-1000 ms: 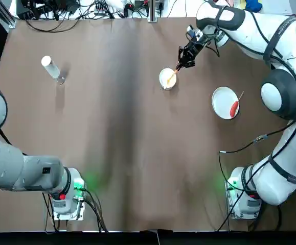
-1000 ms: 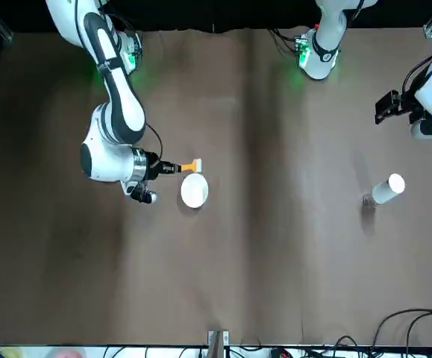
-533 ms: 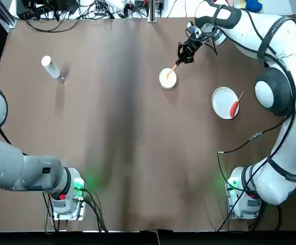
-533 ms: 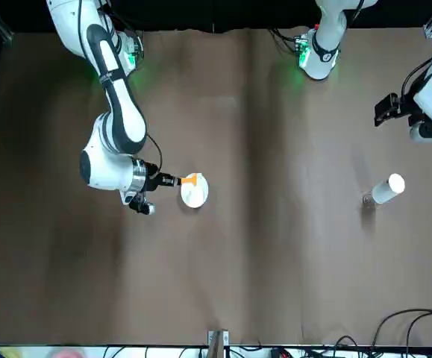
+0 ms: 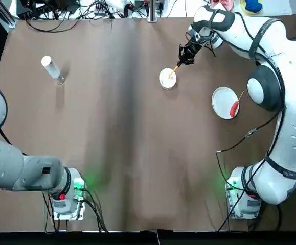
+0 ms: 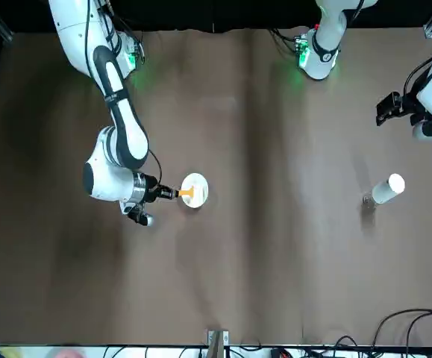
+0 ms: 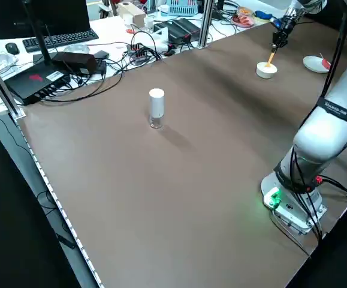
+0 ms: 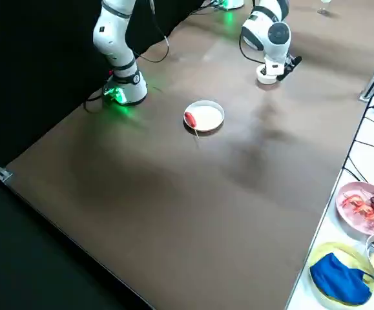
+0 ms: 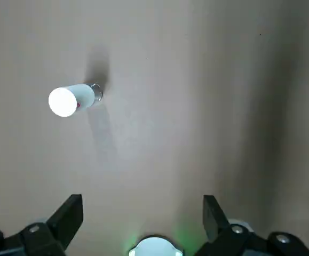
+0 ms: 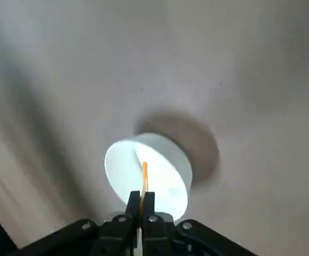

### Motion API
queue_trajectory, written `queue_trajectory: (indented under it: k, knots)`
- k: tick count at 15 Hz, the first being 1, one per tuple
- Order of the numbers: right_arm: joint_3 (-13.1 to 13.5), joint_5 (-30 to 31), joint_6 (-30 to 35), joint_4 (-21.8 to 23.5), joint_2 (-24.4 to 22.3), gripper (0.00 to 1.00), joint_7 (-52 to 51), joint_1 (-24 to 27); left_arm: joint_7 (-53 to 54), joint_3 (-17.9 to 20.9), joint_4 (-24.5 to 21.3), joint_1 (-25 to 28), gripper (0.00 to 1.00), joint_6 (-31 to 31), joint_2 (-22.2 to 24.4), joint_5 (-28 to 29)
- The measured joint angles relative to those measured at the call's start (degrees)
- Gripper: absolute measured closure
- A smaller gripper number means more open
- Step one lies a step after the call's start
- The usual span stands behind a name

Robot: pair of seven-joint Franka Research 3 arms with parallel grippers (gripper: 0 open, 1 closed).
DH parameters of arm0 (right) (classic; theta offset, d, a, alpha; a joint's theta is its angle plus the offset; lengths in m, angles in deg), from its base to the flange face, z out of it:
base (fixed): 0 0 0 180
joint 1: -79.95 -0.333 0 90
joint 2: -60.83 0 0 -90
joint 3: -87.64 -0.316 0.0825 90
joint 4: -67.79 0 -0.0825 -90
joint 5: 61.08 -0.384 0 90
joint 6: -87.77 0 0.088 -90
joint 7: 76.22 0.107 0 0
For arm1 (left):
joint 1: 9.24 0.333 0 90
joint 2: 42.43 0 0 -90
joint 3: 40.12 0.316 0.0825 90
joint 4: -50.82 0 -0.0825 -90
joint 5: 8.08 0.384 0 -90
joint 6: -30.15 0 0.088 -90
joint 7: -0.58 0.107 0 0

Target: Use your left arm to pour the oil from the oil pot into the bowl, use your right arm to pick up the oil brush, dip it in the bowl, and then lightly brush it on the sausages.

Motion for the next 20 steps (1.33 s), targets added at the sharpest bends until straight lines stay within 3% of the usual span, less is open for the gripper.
queue_trajectory:
  k: [2, 6, 8, 11, 13, 17, 20]
  knots:
    - [0.0, 0.0, -0.8, -0.2, 0.3, 0.93, 0.0, 0.0, 0.0, 0.0, 0.0, 0.0, 0.01, 0.0, 0.0, 0.0]
    - [0.0, 0.0, -0.7, -0.4, 0.3, 0.60, 0.0, 0.0, 0.0, -0.1, 0.0, 0.0, 0.01, 0.0, 0.2, 0.0]
    - [0.1, 0.0, -0.6, -0.5, 0.3, 0.57, 0.0, 0.0, 0.0, -0.1, 0.0, 0.0, 0.01, 0.0, 0.2, 0.0]
    - [0.7, 0.0, 3.4, -0.8, 0.3, 0.33, 0.0, 1.2, 0.0, -0.1, 0.0, 0.0, 0.01, 0.0, 0.2, 0.0]
    - [1.5, 1.6, 7.3, -2.1, 0.1, 0.32, -0.3, 3.1, 0.0, -0.1, 0.0, -0.1, 0.01, 0.0, 0.2, 0.0]
    - [5.1, 13.3, 18.5, -6.9, -3.5, 0.25, -0.5, 5.7, 0.0, -0.2, 0.0, -0.3, 0.01, 0.0, 0.2, 0.0]
    - [8.0, 26.8, 28.3, -12.6, -9.2, 0.11, -0.6, 6.1, 0.0, -0.2, 0.0, -0.3, 0.01, 0.0, 0.2, 0.0]
